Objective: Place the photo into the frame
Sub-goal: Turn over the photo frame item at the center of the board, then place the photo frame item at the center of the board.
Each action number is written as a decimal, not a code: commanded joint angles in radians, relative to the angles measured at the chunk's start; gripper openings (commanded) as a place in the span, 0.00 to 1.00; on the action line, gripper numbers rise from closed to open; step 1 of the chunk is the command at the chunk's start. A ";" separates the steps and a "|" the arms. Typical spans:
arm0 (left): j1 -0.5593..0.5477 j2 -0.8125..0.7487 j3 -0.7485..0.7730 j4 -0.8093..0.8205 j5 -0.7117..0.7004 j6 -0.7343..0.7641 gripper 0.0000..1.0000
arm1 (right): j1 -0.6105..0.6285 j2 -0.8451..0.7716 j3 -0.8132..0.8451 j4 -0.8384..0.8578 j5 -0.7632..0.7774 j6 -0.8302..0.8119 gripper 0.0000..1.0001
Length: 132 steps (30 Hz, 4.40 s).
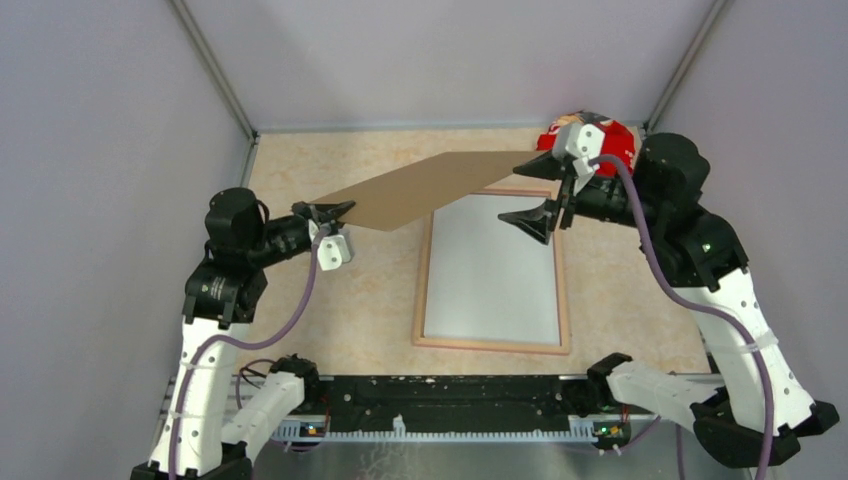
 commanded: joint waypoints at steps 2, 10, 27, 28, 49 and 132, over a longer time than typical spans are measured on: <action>-0.001 0.012 0.080 -0.102 0.114 0.090 0.00 | 0.178 0.100 0.100 -0.131 0.084 -0.210 0.70; -0.001 0.020 0.095 -0.175 0.115 0.136 0.00 | 0.319 0.207 0.170 -0.238 0.201 -0.264 0.57; -0.001 -0.049 0.012 0.113 0.067 -0.025 0.54 | 0.426 0.152 0.088 0.096 0.487 -0.283 0.00; -0.001 -0.055 0.005 0.142 0.057 -0.047 0.59 | 0.426 0.144 0.092 0.129 0.507 -0.269 0.00; 0.002 0.074 0.079 0.469 -0.276 -0.894 0.99 | 0.090 0.305 0.447 0.013 0.372 0.547 0.00; 0.046 0.424 -0.130 0.182 -0.266 -0.626 0.98 | -0.623 0.382 -1.013 1.356 0.016 1.480 0.00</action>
